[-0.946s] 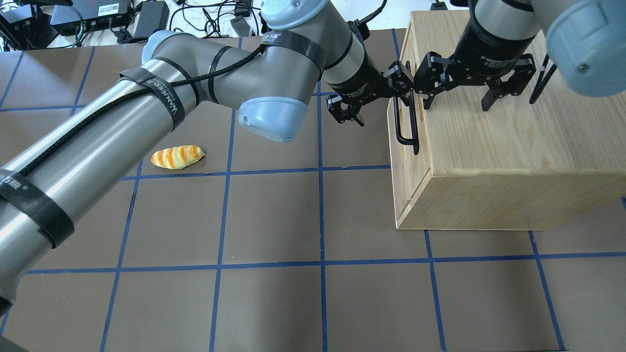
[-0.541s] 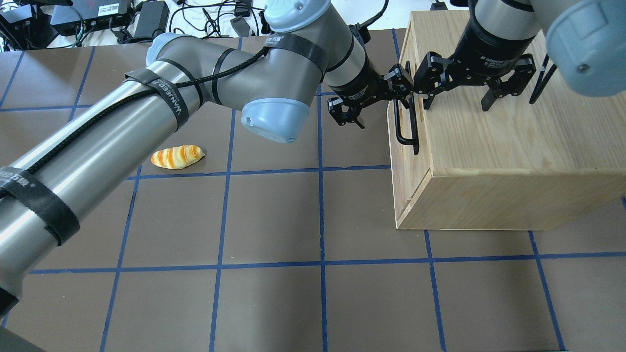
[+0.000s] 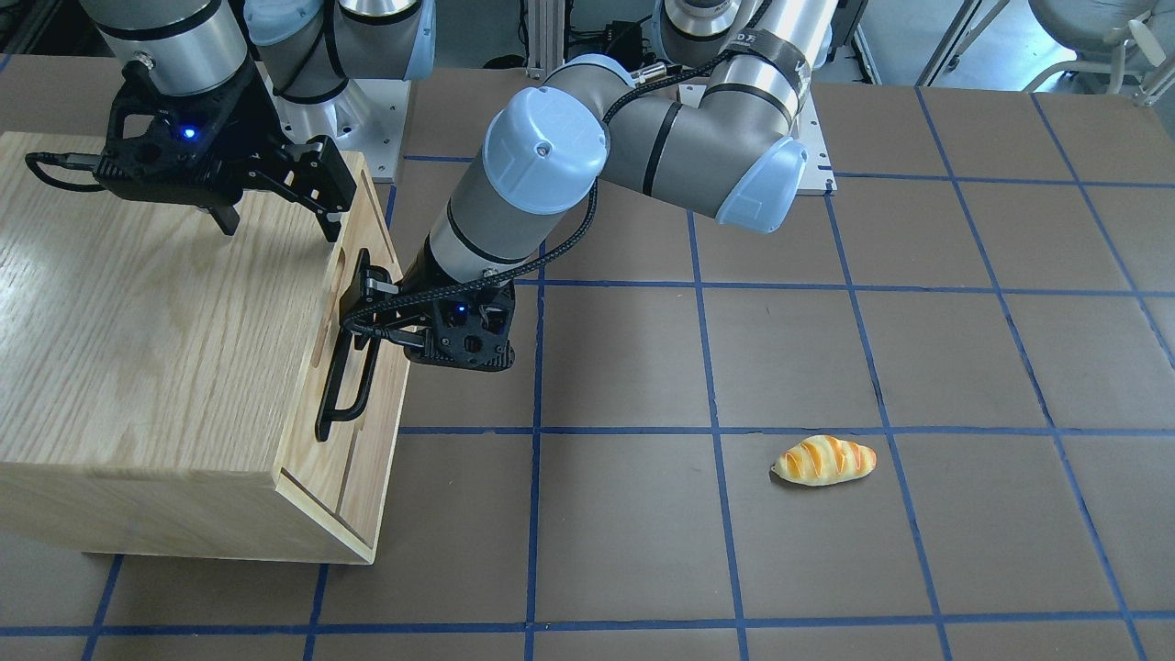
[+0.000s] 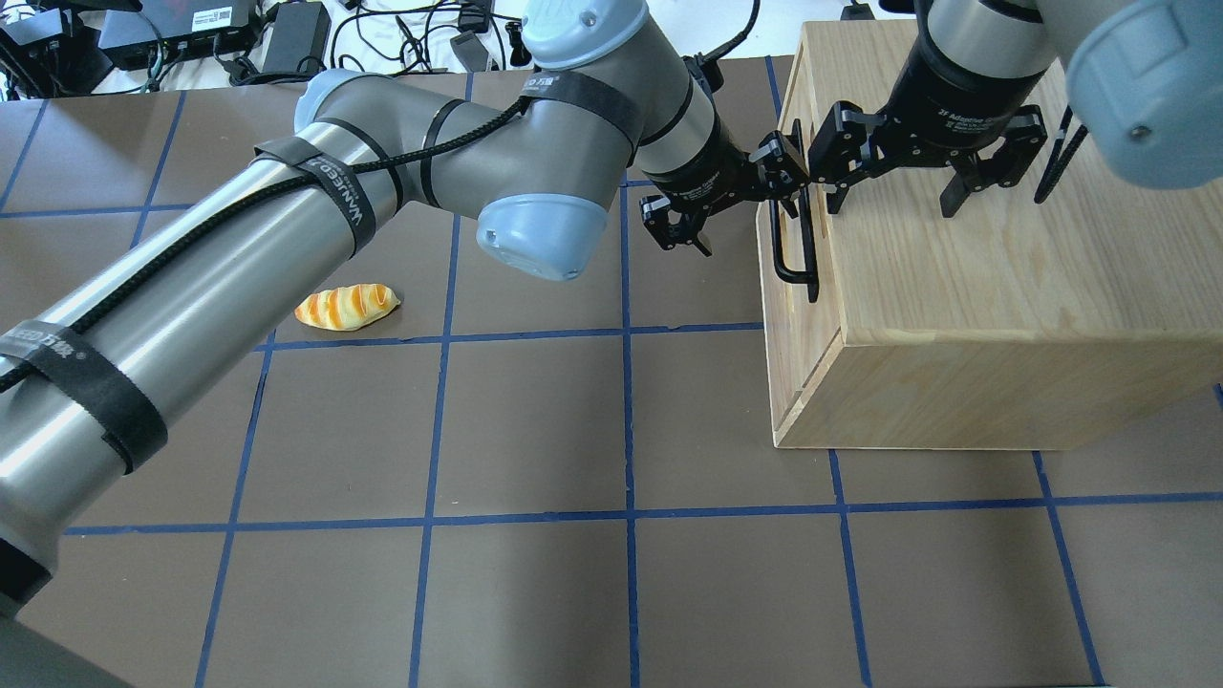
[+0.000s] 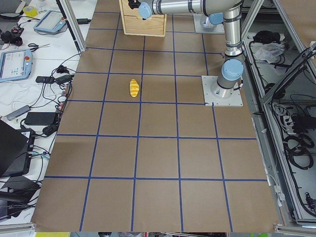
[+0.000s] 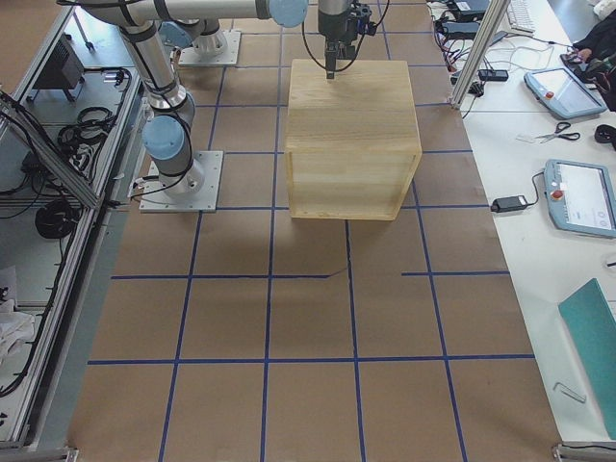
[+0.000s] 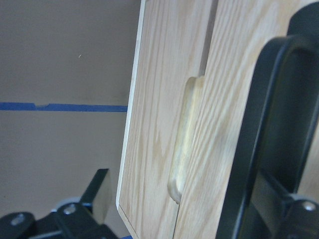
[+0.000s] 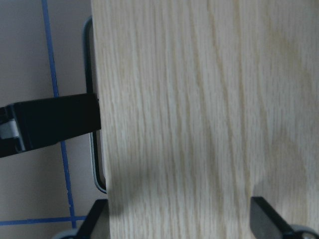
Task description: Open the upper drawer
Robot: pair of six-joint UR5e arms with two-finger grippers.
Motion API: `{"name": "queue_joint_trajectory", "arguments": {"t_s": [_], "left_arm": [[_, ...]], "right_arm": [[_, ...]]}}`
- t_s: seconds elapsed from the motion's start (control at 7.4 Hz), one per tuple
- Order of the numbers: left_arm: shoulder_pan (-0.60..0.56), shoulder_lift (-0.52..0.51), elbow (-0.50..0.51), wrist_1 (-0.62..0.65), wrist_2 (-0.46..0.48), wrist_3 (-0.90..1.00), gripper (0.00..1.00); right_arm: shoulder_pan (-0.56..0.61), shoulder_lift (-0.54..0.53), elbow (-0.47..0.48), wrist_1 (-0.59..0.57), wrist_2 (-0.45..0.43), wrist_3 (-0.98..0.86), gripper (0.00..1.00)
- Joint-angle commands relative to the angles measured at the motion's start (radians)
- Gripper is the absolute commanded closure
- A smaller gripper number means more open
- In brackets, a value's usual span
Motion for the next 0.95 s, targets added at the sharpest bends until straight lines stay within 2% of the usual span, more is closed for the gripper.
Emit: {"name": "queue_joint_trajectory", "arguments": {"t_s": [0.0,0.81], "left_arm": [[0.0,-0.004,0.002,0.0,0.007,0.004,0.0],[0.0,-0.004,0.015,-0.002,0.082,0.03,0.0]], "right_arm": [[0.0,0.0,0.0,0.0,0.0,0.0,0.0],[0.0,0.0,0.0,0.0,0.001,0.0,0.0]]}}
